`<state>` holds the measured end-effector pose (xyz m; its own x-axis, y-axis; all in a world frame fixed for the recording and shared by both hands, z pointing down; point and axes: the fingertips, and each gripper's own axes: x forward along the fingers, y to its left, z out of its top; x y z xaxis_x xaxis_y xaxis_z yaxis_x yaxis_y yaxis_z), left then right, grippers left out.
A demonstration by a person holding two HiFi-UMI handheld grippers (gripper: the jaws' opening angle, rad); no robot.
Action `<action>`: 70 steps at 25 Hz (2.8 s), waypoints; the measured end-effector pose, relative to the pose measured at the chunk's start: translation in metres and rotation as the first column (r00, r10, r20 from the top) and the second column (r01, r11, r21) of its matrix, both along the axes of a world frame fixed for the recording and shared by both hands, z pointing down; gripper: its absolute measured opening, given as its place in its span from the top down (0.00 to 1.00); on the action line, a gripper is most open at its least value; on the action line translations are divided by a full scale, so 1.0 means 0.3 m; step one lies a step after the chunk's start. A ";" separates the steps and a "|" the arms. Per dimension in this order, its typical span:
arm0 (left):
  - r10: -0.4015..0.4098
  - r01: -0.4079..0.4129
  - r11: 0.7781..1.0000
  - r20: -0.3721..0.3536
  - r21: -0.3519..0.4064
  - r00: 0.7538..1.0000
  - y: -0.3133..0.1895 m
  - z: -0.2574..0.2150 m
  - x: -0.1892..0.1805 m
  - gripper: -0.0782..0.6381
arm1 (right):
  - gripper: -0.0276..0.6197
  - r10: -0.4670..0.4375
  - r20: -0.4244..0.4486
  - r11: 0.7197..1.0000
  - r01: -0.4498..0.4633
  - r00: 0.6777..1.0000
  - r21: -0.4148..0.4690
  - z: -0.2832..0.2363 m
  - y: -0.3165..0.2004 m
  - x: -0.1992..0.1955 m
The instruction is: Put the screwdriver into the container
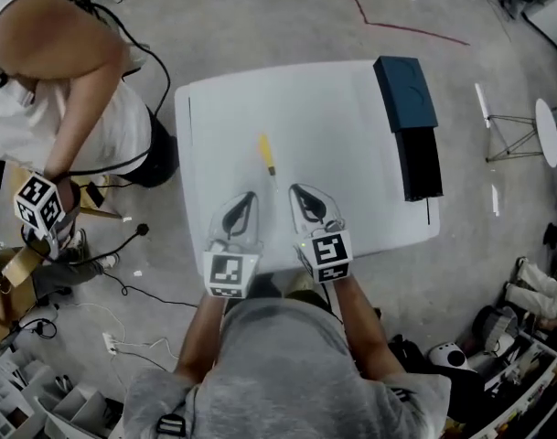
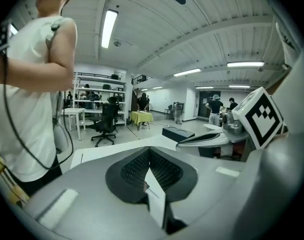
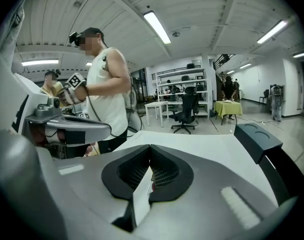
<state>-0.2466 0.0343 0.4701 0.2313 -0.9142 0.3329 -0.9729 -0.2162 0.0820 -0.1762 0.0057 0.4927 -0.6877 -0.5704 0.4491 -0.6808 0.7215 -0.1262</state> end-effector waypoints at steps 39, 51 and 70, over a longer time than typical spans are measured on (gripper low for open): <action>-0.055 0.039 0.977 -0.069 -0.211 0.996 -0.159 0.358 -0.177 0.87 | 0.79 -0.045 -0.228 0.904 -0.058 0.973 -0.424 0.570 -0.222 -0.195; -0.042 0.025 0.977 -0.076 -0.210 0.996 -0.181 0.400 -0.255 0.88 | 0.83 -0.028 -0.245 0.886 -0.089 0.969 -0.455 0.633 -0.241 -0.247; 0.058 -0.062 0.996 -0.066 -0.069 0.996 -0.173 0.187 -0.144 0.87 | 0.84 0.104 -0.135 0.949 -0.139 0.985 -0.283 0.283 -0.207 -0.125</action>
